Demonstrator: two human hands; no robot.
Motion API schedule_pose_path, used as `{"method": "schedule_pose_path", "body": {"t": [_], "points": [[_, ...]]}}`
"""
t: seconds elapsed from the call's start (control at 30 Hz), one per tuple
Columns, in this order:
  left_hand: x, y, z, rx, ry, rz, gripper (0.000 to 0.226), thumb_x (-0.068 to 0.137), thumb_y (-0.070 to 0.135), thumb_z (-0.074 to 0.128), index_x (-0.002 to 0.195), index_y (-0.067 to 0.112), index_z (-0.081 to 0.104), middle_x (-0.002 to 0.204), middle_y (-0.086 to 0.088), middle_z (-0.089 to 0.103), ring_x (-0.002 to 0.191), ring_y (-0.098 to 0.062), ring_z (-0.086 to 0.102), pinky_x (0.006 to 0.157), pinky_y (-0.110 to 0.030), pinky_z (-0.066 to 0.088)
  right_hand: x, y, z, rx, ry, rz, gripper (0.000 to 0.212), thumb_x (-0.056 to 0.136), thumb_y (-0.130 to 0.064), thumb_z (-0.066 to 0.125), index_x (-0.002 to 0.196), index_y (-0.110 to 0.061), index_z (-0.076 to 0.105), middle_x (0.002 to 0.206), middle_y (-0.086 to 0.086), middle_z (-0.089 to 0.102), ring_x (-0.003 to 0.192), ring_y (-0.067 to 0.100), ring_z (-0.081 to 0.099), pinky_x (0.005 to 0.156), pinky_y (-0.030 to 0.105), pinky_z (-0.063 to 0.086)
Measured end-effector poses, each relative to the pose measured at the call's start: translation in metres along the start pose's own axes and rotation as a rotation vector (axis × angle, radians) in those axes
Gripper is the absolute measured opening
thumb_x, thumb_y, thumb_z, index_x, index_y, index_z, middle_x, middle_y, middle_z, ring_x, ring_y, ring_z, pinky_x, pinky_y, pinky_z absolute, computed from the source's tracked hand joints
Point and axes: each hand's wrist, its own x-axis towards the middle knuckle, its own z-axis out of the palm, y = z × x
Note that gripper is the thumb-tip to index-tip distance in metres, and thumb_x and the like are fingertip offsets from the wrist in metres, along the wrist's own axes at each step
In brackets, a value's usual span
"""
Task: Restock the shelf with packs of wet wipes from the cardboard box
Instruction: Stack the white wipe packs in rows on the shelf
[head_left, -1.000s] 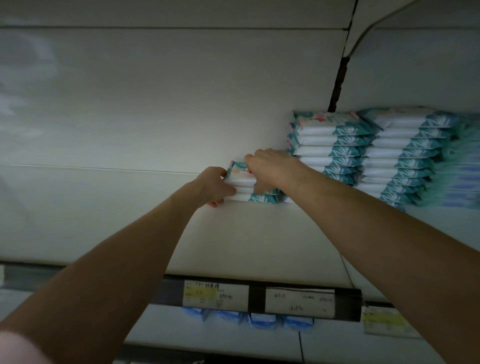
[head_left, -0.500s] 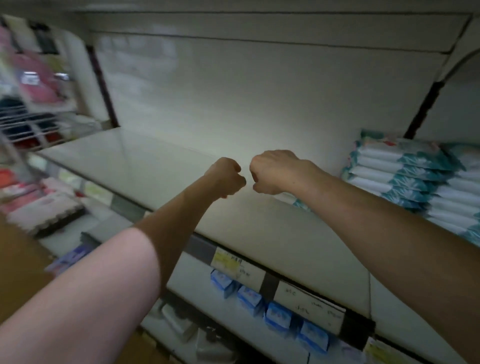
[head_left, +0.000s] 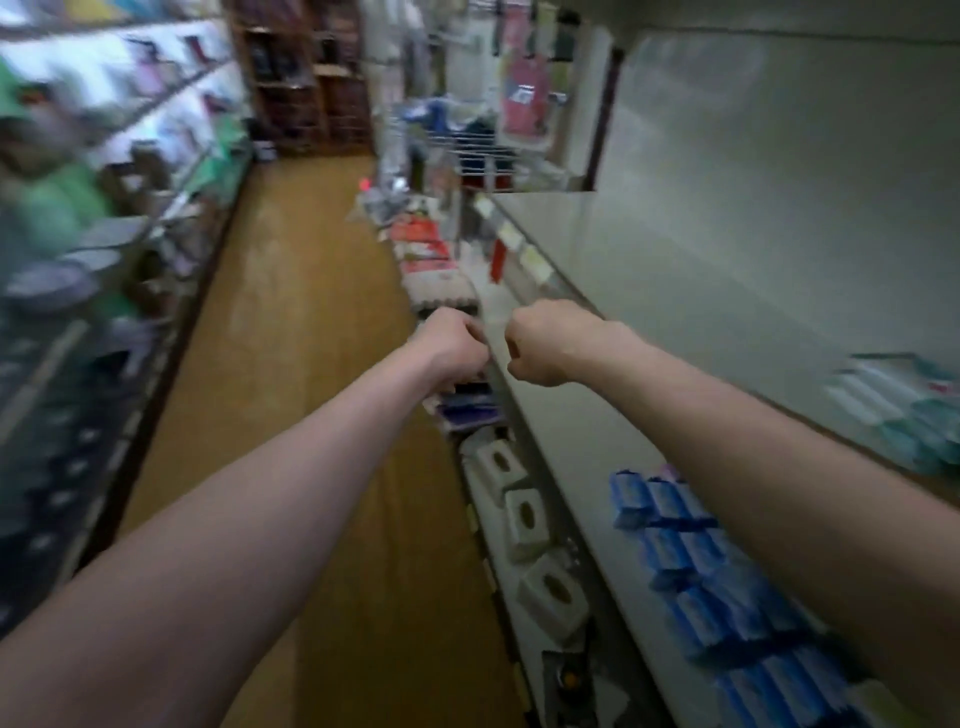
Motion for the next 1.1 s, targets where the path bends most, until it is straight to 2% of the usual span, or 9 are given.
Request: {"method": "schedule_pose_path", "body": {"t": [0.1, 0.27, 0.47, 0.6, 0.77, 0.87, 1.0, 1.07, 1.1], "points": [[-0.033, -0.051, -0.037, -0.042, 0.110, -0.129, 0.029, 0.093, 0.013, 0.055, 0.122, 0.016, 0.059, 0.103, -0.009, 0.065, 0.091, -0.027, 0.065, 0.074, -0.036, 0.056, 0.009, -0.069, -0.007, 0.001, 0.033, -0.140, 0.026, 0.094, -0.028, 0.051, 0.113, -0.013, 0.060, 0.111, 0.009, 0.065, 0.102, 0.029, 0.062, 0.067, 0.029, 0.039], [-0.104, -0.144, -0.097, -0.088, 0.292, -0.354, 0.035, 0.094, 0.015, 0.052, 0.129, 0.017, 0.056, 0.102, -0.008, 0.063, 0.090, -0.024, 0.064, 0.075, -0.034, 0.058, 0.019, -0.198, -0.009, -0.021, -0.012, -0.391, 0.016, 0.094, -0.020, 0.051, 0.106, -0.015, 0.060, 0.082, 0.001, 0.052, 0.079, 0.022, 0.054, 0.063, 0.029, 0.041], [-0.209, -0.259, -0.141, -0.132, 0.415, -0.605, 0.024, 0.096, 0.013, 0.051, 0.118, 0.013, 0.062, 0.103, -0.010, 0.064, 0.092, -0.026, 0.064, 0.078, -0.036, 0.057, -0.016, -0.357, 0.003, -0.047, -0.076, -0.686, 0.019, 0.097, -0.023, 0.050, 0.112, -0.014, 0.059, 0.091, 0.002, 0.054, 0.080, 0.021, 0.054, 0.063, 0.030, 0.042], [-0.277, -0.330, -0.159, -0.206, 0.433, -0.746, 0.013, 0.094, 0.010, 0.052, 0.100, 0.014, 0.063, 0.095, -0.009, 0.064, 0.080, -0.024, 0.062, 0.065, -0.032, 0.052, -0.046, -0.445, 0.011, -0.050, -0.130, -0.854, 0.020, 0.096, -0.024, 0.052, 0.112, -0.014, 0.058, 0.088, 0.001, 0.050, 0.080, 0.021, 0.050, 0.064, 0.030, 0.040], [-0.359, -0.415, -0.168, -0.331, 0.489, -0.900, 0.019, 0.093, 0.012, 0.051, 0.108, 0.015, 0.062, 0.087, -0.007, 0.060, 0.070, -0.021, 0.060, 0.056, -0.026, 0.047, -0.073, -0.537, 0.033, -0.078, -0.204, -0.963, 0.012, 0.095, -0.018, 0.048, 0.089, -0.008, 0.053, 0.084, 0.005, 0.047, 0.071, 0.023, 0.047, 0.059, 0.030, 0.038], [-0.407, -0.457, -0.166, -0.450, 0.531, -1.025, 0.024, 0.094, 0.013, 0.051, 0.116, 0.014, 0.059, 0.097, -0.011, 0.062, 0.069, -0.020, 0.059, 0.057, -0.025, 0.046, -0.082, -0.579, 0.053, -0.100, -0.274, -1.056, 0.018, 0.096, -0.017, 0.046, 0.079, -0.010, 0.047, 0.086, 0.007, 0.055, 0.072, 0.023, 0.051, 0.061, 0.029, 0.038], [-0.451, -0.499, -0.149, -0.638, 0.609, -1.155, 0.016, 0.096, 0.010, 0.051, 0.109, 0.012, 0.060, 0.096, -0.012, 0.059, 0.075, -0.021, 0.056, 0.059, -0.028, 0.047, -0.088, -0.623, 0.086, -0.160, -0.360, -1.129, 0.036, 0.099, -0.020, 0.044, 0.066, -0.014, 0.032, 0.066, 0.003, 0.036, 0.057, 0.017, 0.035, 0.055, 0.030, 0.035], [-0.462, -0.516, -0.135, -0.722, 0.648, -1.191, 0.027, 0.097, 0.012, 0.050, 0.123, 0.010, 0.058, 0.110, -0.015, 0.059, 0.077, -0.021, 0.058, 0.056, -0.027, 0.047, -0.088, -0.643, 0.104, -0.193, -0.407, -1.152, 0.025, 0.100, -0.021, 0.042, 0.077, -0.011, 0.041, 0.076, 0.006, 0.044, 0.070, 0.022, 0.044, 0.064, 0.033, 0.041], [-0.465, -0.524, -0.129, -0.766, 0.667, -1.202, 0.030, 0.098, 0.012, 0.049, 0.127, 0.010, 0.056, 0.115, -0.015, 0.057, 0.078, -0.020, 0.058, 0.057, -0.028, 0.048, -0.087, -0.653, 0.113, -0.204, -0.438, -1.170, 0.016, 0.101, -0.021, 0.042, 0.092, -0.009, 0.049, 0.091, 0.010, 0.053, 0.084, 0.025, 0.051, 0.075, 0.036, 0.046]]}}
